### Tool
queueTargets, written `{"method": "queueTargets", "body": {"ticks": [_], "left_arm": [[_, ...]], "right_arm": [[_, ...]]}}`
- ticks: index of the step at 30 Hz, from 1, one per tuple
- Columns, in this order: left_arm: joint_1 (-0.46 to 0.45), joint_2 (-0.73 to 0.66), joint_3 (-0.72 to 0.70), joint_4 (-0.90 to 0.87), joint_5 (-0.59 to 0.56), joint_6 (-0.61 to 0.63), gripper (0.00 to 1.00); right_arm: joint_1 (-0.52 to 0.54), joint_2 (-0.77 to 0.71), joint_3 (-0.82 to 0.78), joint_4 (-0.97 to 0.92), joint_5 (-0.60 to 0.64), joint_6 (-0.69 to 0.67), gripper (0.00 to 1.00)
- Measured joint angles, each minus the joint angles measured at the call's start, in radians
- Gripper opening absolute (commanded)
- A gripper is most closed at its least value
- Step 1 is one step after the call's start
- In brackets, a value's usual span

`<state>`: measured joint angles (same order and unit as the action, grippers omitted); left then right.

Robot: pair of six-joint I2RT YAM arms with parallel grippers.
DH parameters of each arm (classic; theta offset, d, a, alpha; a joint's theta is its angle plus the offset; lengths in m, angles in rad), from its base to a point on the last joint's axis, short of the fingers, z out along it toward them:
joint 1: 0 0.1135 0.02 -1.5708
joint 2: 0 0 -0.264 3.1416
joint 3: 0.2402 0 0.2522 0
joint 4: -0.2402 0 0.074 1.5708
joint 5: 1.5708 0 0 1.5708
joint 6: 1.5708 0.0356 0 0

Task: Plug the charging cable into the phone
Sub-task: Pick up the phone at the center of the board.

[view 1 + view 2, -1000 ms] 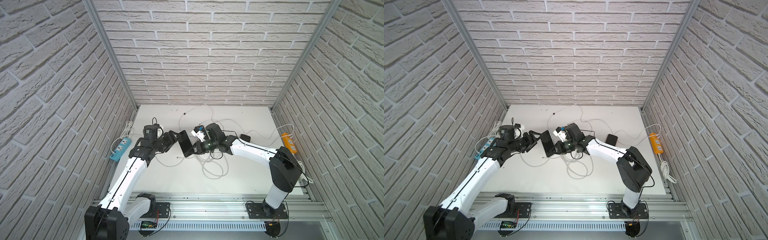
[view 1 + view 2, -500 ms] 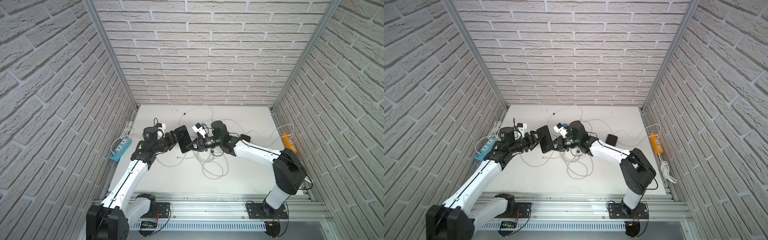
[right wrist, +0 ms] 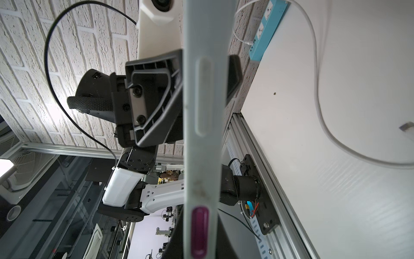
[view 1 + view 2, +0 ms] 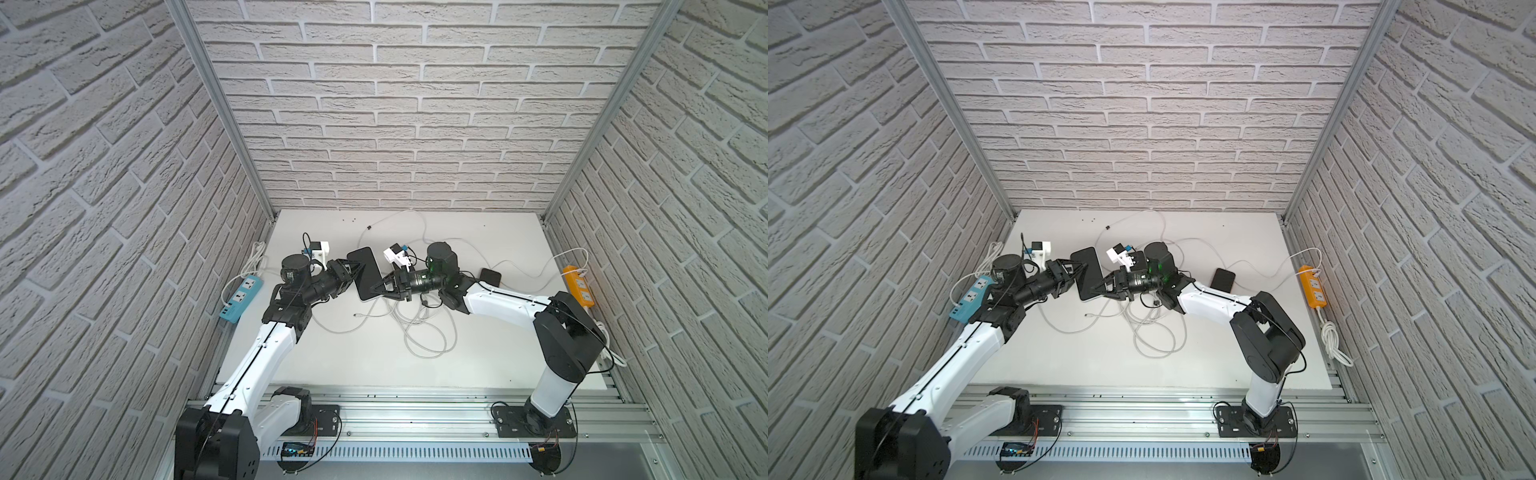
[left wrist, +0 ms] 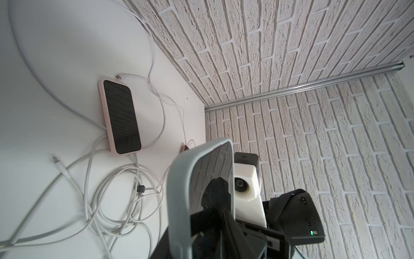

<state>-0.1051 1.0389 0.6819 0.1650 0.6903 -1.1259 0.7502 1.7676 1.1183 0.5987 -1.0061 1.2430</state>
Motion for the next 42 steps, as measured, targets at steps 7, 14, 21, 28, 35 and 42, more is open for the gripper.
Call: {"method": "queueTargets", "body": {"ticks": [7, 14, 21, 28, 35, 42], "left_arm": [[-0.012, 0.040, -0.007, 0.082, 0.047, -0.060, 0.32], [-0.024, 0.053, -0.007, 0.084, 0.090, -0.064, 0.20], [-0.017, 0.037, 0.018, 0.118, 0.126, -0.047, 0.00], [0.028, 0.031, 0.098, -0.247, 0.052, 0.083, 0.00], [0.166, 0.003, 0.198, -0.626, -0.166, 0.169, 0.00], [0.269, -0.080, 0.134, -0.782, -0.279, 0.191, 0.00]], "right_arm": [[-0.004, 0.043, 0.000, 0.121, -0.035, 0.068, 0.03], [-0.005, 0.060, 0.000, 0.156, -0.069, 0.090, 0.03], [-0.016, 0.054, 0.016, 0.175, -0.109, 0.064, 0.26], [-0.042, 0.024, 0.126, -0.424, -0.028, -0.391, 0.63], [-0.029, -0.029, 0.232, -0.906, 0.198, -0.922, 0.47], [0.171, 0.150, 0.466, -1.164, 0.460, -1.250, 0.43]]}}
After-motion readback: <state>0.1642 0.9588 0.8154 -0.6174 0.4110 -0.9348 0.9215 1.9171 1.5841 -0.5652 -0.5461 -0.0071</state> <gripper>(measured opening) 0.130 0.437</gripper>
